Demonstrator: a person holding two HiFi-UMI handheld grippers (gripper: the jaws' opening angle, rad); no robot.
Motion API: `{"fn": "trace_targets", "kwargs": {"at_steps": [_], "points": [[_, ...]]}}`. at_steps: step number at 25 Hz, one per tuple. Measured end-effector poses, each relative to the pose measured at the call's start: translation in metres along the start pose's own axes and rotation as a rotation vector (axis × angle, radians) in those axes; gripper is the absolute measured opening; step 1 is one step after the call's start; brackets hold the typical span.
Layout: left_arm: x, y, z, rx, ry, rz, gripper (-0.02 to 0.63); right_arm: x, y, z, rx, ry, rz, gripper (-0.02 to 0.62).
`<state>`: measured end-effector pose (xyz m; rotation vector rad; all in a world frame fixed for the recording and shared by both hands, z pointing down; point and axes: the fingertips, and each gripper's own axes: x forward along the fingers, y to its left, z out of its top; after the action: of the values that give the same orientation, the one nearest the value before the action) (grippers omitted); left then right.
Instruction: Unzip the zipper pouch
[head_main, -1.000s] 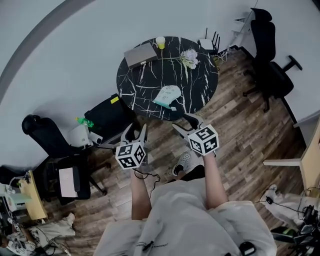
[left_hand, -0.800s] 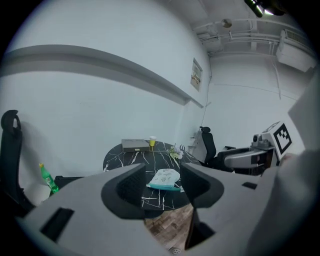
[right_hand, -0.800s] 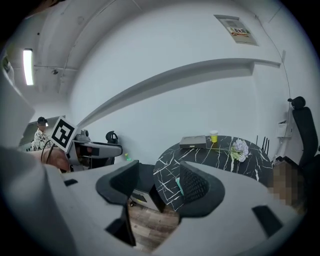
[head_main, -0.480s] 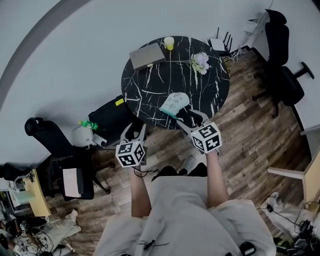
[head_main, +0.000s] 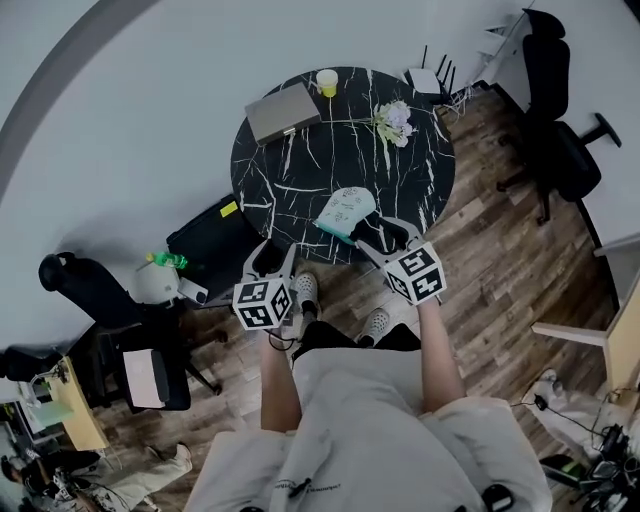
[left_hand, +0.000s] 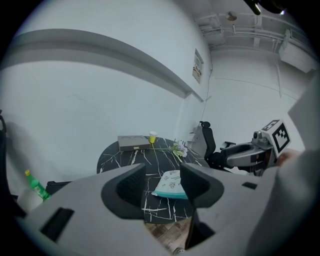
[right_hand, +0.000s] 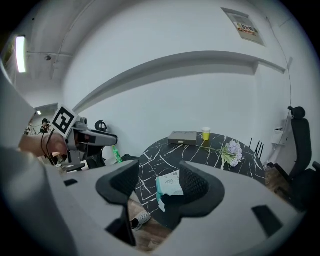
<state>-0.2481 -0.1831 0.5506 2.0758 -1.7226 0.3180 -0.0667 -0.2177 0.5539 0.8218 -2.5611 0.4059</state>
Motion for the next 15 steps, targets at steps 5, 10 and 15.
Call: {"fn": "trace_targets", "kwargs": {"at_steps": [5,10,15], "points": [[0.022,0.011,0.015,0.080,0.022,-0.057,0.225,0.032,0.004,0.006,-0.118,0.085,0.004,0.261],[0.041,0.016,0.020,0.100,0.057,-0.140,0.224,0.069,0.008,0.008,-0.203,0.164,0.023,0.261],[0.066,0.018,0.022,0.124,0.090,-0.241,0.222,0.117,0.016,-0.013,-0.258,0.256,0.051,0.251]]}}
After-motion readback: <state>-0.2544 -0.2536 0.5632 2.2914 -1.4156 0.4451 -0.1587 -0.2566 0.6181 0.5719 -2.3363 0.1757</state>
